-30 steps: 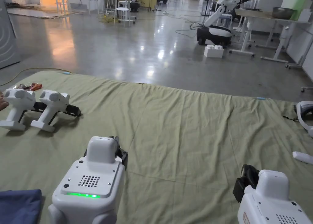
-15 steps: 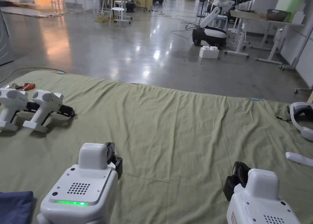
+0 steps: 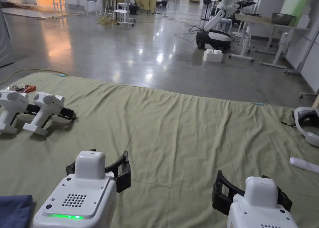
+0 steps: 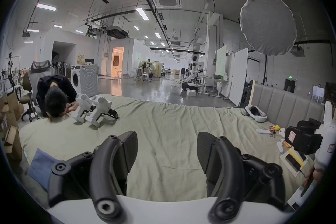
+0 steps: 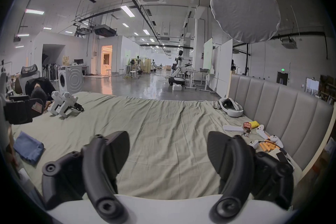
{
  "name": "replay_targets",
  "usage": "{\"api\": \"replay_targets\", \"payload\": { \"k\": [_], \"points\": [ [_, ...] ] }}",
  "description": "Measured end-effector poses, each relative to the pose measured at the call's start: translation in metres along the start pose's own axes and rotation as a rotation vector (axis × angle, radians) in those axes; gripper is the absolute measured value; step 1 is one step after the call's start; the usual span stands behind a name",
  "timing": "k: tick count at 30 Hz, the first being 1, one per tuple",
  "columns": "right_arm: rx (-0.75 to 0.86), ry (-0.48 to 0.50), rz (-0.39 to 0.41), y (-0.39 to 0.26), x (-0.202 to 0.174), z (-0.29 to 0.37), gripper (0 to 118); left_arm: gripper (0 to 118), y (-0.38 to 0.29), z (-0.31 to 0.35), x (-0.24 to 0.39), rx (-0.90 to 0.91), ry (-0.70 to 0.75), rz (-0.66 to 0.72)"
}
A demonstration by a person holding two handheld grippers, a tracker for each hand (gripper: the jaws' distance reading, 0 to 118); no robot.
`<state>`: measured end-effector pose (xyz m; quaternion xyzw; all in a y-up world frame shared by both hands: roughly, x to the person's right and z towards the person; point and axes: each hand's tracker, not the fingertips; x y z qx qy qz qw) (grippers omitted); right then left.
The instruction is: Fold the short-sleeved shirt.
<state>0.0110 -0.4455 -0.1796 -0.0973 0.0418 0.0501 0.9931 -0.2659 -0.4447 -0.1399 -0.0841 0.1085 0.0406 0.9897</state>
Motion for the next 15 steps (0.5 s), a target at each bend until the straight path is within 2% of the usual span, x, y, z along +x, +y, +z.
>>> {"api": "replay_targets", "payload": {
  "k": [2, 10, 15],
  "points": [
    [0.003, 0.003, -0.004, 0.000, 0.001, 0.001, 113, 86, 0.001, 0.001, 0.000, 0.006, 0.014, -0.017],
    [0.011, -0.009, -0.061, 0.007, 0.002, 0.003, 114, 86, 0.001, 0.004, 0.001, 0.007, 0.094, -0.092],
    [0.014, 0.027, -0.094, 0.010, 0.004, 0.003, 114, 86, 0.003, 0.008, -0.001, 0.007, 0.059, -0.071]
  ]
}}
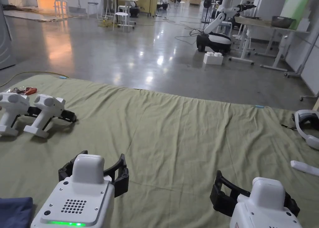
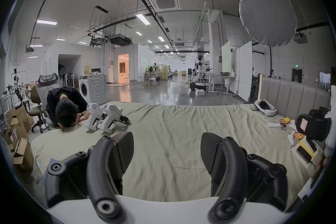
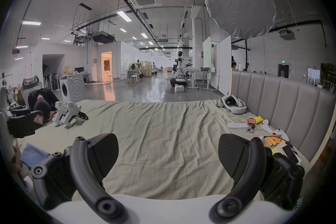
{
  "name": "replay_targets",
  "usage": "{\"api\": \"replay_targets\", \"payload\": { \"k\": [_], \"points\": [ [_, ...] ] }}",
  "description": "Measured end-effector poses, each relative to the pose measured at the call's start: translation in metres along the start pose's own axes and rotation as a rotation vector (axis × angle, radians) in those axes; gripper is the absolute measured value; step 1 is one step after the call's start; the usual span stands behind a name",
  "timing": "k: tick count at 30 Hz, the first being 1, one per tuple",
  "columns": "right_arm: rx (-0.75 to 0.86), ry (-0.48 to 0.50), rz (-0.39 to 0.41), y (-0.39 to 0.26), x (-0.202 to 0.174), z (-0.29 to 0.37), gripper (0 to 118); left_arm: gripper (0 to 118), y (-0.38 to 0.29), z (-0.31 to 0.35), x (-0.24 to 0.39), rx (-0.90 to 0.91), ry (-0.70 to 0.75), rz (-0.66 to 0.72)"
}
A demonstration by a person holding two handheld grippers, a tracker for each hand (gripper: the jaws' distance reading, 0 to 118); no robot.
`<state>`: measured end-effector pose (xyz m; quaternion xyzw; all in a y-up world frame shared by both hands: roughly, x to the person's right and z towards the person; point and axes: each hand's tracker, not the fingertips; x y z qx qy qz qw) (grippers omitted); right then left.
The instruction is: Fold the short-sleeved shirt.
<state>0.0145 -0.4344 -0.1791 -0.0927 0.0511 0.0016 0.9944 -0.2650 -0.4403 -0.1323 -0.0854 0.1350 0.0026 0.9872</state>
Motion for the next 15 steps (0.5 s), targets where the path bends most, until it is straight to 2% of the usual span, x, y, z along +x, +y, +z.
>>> {"api": "replay_targets", "payload": {
  "k": [3, 5, 6, 8, 9, 11, 12, 15],
  "points": [
    [-0.015, 0.027, -0.048, 0.004, 0.002, -0.001, 114, 87, 0.001, -0.001, -0.002, -0.010, -0.023, 0.008],
    [-0.075, 0.010, -0.086, 0.004, 0.000, -0.002, 114, 87, 0.001, -0.001, -0.002, -0.009, -0.026, 0.014],
    [-0.080, 0.024, -0.083, 0.007, 0.000, -0.005, 114, 87, 0.002, -0.001, -0.002, -0.005, -0.032, 0.024],
    [-0.067, 0.052, -0.134, 0.006, 0.002, -0.004, 114, 88, 0.003, -0.001, -0.003, -0.002, -0.059, 0.047],
    [-0.061, 0.059, -0.172, 0.006, 0.004, -0.004, 114, 92, 0.005, -0.003, -0.004, -0.009, -0.075, 0.051],
    [-0.069, 0.035, -0.220, 0.009, 0.005, -0.005, 114, 111, 0.005, -0.005, -0.005, -0.021, -0.088, 0.069],
    [-0.065, 0.025, -0.226, 0.008, 0.005, -0.006, 115, 115, 0.005, -0.006, -0.006, -0.024, -0.095, 0.091],
    [-0.083, -0.014, -0.255, 0.012, 0.007, -0.010, 114, 116, 0.002, -0.006, -0.012, 0.012, -0.098, 0.157]
  ]
}}
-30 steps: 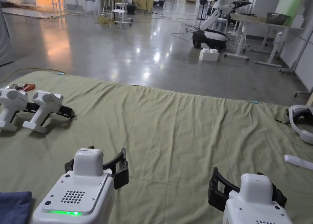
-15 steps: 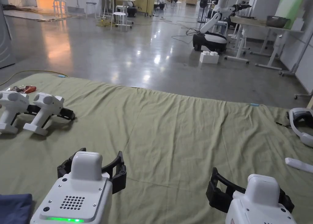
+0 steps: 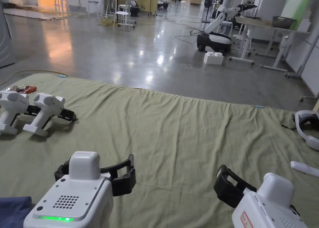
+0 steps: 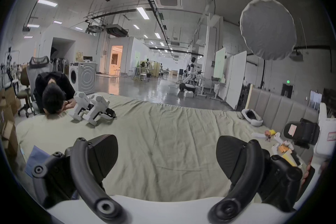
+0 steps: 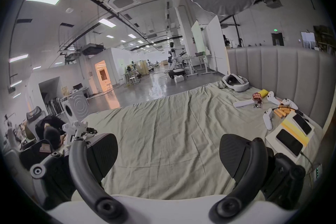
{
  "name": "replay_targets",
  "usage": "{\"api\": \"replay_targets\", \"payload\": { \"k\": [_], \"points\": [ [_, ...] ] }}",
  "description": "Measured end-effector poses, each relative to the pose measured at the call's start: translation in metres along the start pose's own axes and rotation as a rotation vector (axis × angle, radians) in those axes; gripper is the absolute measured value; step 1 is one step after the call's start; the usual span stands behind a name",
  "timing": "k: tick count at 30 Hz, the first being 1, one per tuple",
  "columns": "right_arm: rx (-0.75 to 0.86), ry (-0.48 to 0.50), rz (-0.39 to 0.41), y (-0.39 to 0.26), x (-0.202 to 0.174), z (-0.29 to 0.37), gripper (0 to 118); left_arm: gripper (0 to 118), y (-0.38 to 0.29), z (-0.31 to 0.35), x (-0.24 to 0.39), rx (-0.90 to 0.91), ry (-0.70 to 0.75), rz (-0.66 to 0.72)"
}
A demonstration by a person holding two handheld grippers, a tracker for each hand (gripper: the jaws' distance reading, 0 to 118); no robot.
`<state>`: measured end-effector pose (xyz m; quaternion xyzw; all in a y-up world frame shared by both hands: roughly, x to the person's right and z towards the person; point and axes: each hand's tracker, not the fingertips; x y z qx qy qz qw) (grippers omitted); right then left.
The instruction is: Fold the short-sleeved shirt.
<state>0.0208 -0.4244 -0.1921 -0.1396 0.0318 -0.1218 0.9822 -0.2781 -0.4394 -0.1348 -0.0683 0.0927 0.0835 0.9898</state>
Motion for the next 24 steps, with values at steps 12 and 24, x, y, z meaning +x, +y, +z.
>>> {"api": "replay_targets", "payload": {
  "k": [12, 24],
  "points": [
    [-0.103, 0.041, -0.166, 0.015, 0.007, -0.005, 115, 118, 0.003, -0.009, -0.012, -0.018, 0.088, -0.006],
    [-0.190, -0.046, 0.016, 0.015, -0.015, -0.026, 116, 118, 0.002, -0.011, -0.011, -0.075, 0.033, -0.027]
  ]
}}
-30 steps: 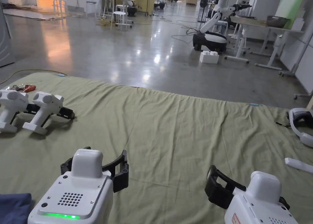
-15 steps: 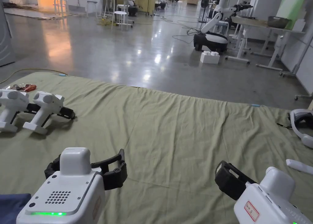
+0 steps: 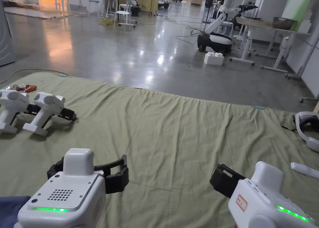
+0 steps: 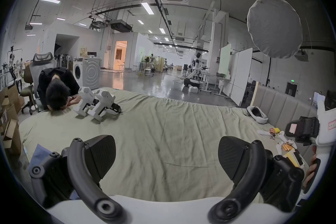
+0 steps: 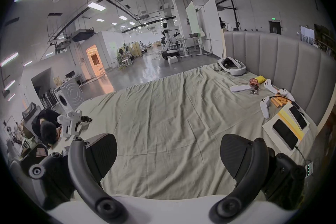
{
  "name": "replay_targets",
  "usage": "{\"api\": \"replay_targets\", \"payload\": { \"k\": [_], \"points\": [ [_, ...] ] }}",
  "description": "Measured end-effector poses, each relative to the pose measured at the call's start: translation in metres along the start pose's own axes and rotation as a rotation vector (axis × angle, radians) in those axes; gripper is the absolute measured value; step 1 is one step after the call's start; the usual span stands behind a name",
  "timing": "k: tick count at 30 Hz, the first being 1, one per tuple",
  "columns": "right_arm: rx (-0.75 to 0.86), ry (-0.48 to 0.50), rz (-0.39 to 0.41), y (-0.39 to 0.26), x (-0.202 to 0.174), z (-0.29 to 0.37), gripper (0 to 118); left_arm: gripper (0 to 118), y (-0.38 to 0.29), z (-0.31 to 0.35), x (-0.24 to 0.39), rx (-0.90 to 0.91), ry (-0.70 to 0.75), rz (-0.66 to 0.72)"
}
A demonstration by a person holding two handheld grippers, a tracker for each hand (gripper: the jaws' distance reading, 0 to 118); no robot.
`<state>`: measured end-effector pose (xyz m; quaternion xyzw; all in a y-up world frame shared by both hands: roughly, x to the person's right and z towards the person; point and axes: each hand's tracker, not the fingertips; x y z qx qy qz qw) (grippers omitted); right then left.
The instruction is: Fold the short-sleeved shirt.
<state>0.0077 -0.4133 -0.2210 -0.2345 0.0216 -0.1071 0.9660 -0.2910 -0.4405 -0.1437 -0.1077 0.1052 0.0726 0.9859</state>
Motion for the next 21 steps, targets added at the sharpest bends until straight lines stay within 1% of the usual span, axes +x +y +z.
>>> {"api": "replay_targets", "payload": {
  "k": [7, 13, 18, 21],
  "points": [
    [-0.051, -0.020, 0.055, -0.015, -0.004, -0.023, 116, 118, -0.004, -0.005, 0.015, -0.029, 0.026, -0.107],
    [-0.068, -0.048, 0.084, -0.020, -0.003, -0.025, 116, 118, -0.005, -0.005, 0.017, -0.035, -0.004, -0.097],
    [-0.080, 0.008, 0.001, -0.011, 0.006, -0.024, 116, 118, -0.005, -0.008, 0.016, -0.040, -0.029, -0.081],
    [-0.093, 0.026, 0.006, -0.008, 0.009, -0.025, 116, 118, -0.005, -0.013, 0.015, -0.050, -0.031, -0.064]
  ]
}}
